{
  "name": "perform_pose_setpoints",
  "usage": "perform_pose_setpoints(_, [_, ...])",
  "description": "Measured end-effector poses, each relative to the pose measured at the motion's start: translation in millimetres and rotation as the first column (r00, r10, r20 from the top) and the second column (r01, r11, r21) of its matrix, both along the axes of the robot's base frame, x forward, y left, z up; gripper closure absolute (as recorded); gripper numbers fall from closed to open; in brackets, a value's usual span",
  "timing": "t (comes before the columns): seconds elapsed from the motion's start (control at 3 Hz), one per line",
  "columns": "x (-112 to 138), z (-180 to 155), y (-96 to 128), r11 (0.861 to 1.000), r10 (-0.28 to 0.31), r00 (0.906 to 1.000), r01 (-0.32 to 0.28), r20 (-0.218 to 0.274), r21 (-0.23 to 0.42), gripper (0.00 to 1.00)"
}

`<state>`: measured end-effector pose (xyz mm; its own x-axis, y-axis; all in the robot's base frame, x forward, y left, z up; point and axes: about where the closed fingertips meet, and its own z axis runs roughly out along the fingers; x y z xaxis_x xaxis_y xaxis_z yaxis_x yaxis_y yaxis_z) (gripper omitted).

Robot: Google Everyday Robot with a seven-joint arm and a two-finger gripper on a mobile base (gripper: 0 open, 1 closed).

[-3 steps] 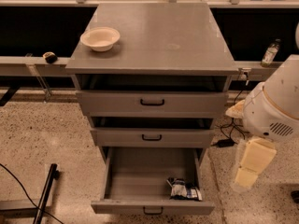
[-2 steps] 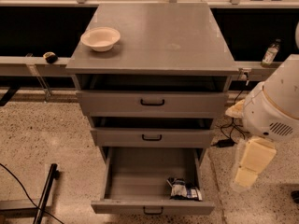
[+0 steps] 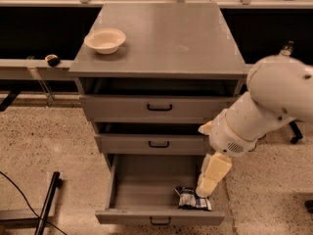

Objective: Pick blue chip bag from bottom drawer and place on counter

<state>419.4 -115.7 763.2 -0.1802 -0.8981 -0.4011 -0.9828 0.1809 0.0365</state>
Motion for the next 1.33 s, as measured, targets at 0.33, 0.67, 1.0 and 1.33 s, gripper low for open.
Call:
perform_pose_setpoints(0.33, [7.8, -59.1, 19.4, 0.995, 0.012, 0.9996, -0.014, 0.024, 0.103, 0.00])
perform_pose_setpoints(0.67, [28.3, -57.7, 21.8, 0.994, -0.018, 0.9956, 0.007, 0.092, 0.113, 0.00])
perform_pose_setpoints(1.0, [33.0, -69.1, 20.9, 0.993, -0.020, 0.9969, 0.011, 0.076, 0.116, 0.00])
perform_pose_setpoints(1.33, [47.8, -115.2, 24.2, 0.987, 0.012, 0.9962, -0.026, 0.086, 0.157, 0.00])
